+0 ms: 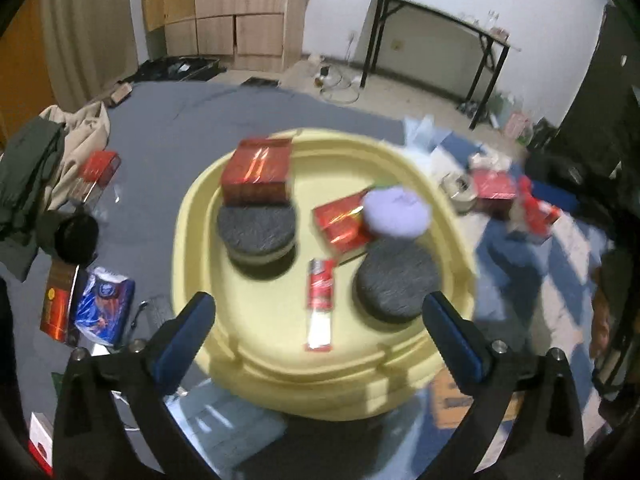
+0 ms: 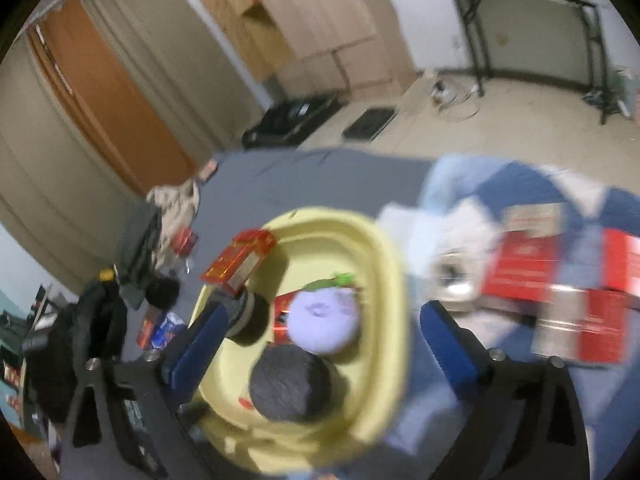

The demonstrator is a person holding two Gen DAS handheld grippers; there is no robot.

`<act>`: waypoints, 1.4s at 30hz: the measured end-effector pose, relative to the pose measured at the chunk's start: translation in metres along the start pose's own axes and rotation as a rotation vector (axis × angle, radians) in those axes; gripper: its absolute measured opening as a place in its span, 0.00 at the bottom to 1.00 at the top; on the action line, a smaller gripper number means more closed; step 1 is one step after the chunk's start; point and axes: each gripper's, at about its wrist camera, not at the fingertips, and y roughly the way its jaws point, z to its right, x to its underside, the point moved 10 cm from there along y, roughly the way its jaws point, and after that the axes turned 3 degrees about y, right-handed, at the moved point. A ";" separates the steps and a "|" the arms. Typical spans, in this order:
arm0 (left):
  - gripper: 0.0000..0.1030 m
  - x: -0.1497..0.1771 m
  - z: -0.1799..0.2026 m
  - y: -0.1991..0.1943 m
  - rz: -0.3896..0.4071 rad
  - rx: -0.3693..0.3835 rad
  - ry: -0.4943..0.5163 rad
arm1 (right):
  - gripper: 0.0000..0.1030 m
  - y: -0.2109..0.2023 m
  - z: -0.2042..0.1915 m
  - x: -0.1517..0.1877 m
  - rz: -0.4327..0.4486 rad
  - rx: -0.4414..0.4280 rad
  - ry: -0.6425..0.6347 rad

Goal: Organize rigid objects
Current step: 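Carry the plush toy and lighter into the yellow tray and open both grippers, then grasp the round white container with the left gripper while the right grasps the Double Happiness box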

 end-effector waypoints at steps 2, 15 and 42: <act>1.00 -0.004 0.021 -0.004 -0.005 0.052 0.007 | 0.98 -0.036 0.020 0.004 0.043 0.028 0.014; 1.00 -0.052 0.156 0.069 -0.057 0.046 0.201 | 1.00 -0.136 0.173 0.035 0.099 0.282 0.200; 0.49 -0.074 0.173 0.165 -0.133 0.054 0.270 | 0.91 0.008 0.229 -0.029 0.004 0.436 0.196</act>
